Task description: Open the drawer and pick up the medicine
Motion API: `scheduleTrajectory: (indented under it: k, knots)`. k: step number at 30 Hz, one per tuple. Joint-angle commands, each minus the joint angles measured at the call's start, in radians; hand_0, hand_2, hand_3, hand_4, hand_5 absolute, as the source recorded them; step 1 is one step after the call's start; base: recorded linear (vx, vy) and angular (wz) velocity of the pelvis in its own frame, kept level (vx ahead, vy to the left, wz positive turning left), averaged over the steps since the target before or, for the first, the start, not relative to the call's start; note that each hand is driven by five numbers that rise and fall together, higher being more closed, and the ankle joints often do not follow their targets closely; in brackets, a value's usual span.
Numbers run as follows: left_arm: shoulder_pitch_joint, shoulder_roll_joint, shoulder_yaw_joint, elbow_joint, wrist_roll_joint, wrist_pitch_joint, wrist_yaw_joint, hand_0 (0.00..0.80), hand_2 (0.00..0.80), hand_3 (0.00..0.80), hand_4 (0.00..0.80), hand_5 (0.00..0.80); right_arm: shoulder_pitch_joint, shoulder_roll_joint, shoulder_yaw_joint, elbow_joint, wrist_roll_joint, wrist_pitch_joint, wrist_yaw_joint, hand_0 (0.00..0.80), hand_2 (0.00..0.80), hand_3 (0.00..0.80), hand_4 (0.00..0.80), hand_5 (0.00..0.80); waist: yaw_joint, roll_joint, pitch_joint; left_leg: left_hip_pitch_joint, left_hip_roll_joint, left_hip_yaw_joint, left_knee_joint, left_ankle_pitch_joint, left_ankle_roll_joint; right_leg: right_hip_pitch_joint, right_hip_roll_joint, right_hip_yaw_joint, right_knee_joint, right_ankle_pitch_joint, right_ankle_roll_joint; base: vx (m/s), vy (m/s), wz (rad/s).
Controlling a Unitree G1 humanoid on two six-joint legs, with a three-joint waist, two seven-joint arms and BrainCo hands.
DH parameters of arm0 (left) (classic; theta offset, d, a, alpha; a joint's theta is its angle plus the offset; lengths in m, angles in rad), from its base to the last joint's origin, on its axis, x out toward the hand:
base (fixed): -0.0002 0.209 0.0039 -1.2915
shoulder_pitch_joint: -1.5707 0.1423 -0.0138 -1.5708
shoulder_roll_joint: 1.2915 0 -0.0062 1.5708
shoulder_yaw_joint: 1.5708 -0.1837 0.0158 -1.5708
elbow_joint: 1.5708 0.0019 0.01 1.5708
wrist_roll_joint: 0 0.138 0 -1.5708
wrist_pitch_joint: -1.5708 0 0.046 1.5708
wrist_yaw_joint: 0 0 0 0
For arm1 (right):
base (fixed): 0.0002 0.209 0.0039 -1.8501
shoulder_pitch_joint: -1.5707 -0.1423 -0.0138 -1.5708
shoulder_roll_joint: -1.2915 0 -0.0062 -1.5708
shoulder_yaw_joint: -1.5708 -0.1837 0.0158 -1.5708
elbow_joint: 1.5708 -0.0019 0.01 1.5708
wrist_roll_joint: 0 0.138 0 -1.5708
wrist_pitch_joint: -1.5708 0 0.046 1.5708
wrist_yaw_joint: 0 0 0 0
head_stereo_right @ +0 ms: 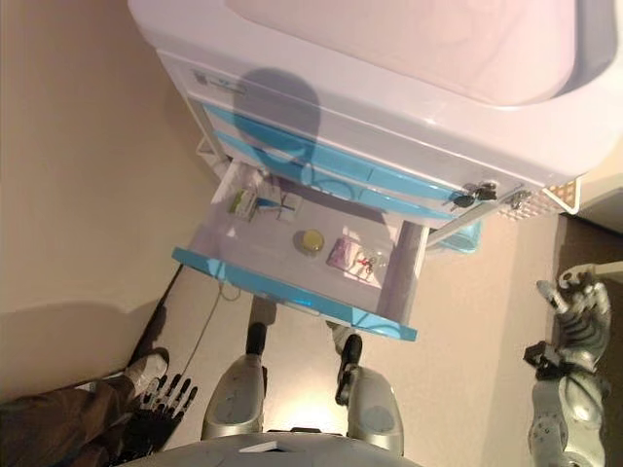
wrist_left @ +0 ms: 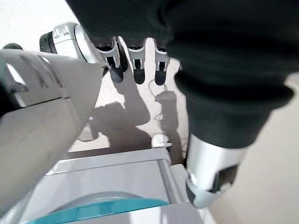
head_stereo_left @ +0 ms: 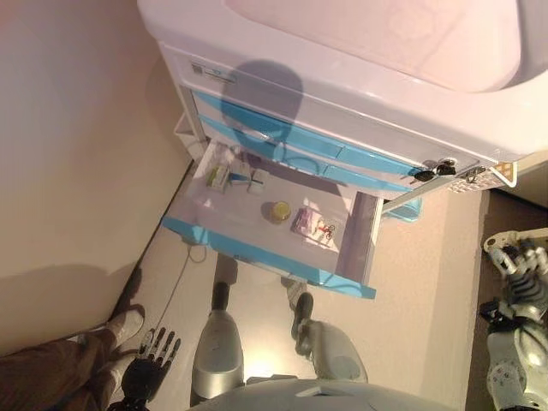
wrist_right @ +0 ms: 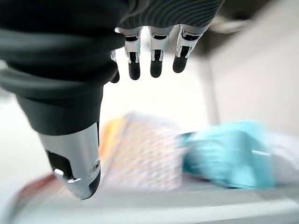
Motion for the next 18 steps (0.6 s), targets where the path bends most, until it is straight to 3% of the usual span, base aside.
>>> scheduleTrajectory:
  k: [1, 10, 18]
  knots:
    - [0.072, 0.015, 0.020, 0.027, 0.078, -0.032, 0.012, 0.000, 0.000, 0.000, 0.000, 0.000, 0.009, -0.116, -0.084, -0.170, -0.154, -0.062, -0.062, 0.000, 0.000, 0.000, 0.000, 0.000, -0.010, -0.012, -0.029, -0.021, -0.041, 0.038, -0.002, -0.002, 0.082, 0.017, 0.008, 0.018, -0.014, 0.056, 0.047, 0.000, 0.000, 0.00]
    - [0.041, 0.034, -0.017, 0.042, 0.128, -0.084, 0.034, 0.000, 0.000, 0.000, 0.000, 0.000, -0.145, -0.307, -0.069, -0.428, -0.413, 0.065, -0.113, 0.000, 0.000, 0.000, 0.000, 0.000, 0.039, -0.037, -0.031, -0.031, -0.037, 0.027, -0.001, -0.013, 0.080, 0.034, 0.006, 0.017, -0.046, 0.074, 0.061, 0.000, -0.017, 0.00]
    - [0.018, 0.037, -0.074, -0.002, 0.185, -0.137, 0.059, 0.000, 0.000, 0.000, 0.000, 0.000, -0.281, -0.330, 0.053, -0.528, -0.587, 0.088, -0.170, 0.000, 0.000, 0.000, 0.000, 0.000, 0.081, -0.051, -0.022, -0.044, -0.034, 0.013, -0.003, -0.013, 0.077, 0.045, 0.004, 0.001, -0.063, 0.084, 0.066, -0.018, -0.039, 0.11]
